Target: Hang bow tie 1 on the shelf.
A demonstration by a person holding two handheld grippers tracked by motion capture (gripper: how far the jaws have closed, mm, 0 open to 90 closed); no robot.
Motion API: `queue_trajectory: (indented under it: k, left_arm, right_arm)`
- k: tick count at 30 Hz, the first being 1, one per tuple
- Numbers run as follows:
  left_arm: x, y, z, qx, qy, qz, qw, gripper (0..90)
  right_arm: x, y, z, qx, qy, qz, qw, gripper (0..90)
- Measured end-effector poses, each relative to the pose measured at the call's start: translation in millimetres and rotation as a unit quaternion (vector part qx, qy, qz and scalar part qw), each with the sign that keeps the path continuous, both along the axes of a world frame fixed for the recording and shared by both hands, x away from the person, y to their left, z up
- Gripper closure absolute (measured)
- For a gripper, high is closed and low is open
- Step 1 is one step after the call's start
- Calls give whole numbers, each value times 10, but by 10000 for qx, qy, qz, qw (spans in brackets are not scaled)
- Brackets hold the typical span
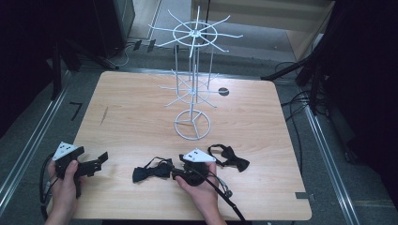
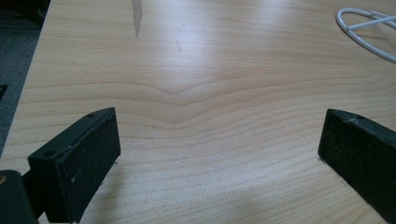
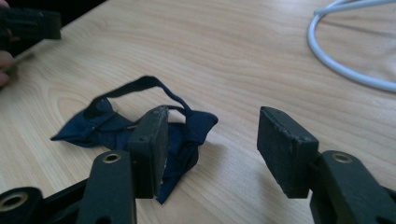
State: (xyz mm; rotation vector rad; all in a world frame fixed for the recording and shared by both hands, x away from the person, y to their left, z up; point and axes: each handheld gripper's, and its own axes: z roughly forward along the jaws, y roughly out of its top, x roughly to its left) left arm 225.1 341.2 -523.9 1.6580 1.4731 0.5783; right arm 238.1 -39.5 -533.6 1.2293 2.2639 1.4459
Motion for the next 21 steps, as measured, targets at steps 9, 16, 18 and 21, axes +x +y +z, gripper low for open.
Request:
queue_trajectory:
  k: [9,16,18,21]
  left_arm:
    - [0,0,1,3,6,-1,10000,0]
    - [1,0,0,-1,5,-2,10000,0]
    - [1,0,0,-2,7,-3,10000,0]
    - [2,1,0,-6,8,-5,10000,0]
  right_arm:
    - [18,93,-51,-121,238,35,9996,504]
    - [27,122,-87,-274,344,-5,9990,534]
    - [22,133,-93,-311,319,23,9990,538]
    - [18,141,-92,-342,310,4,9989,561]
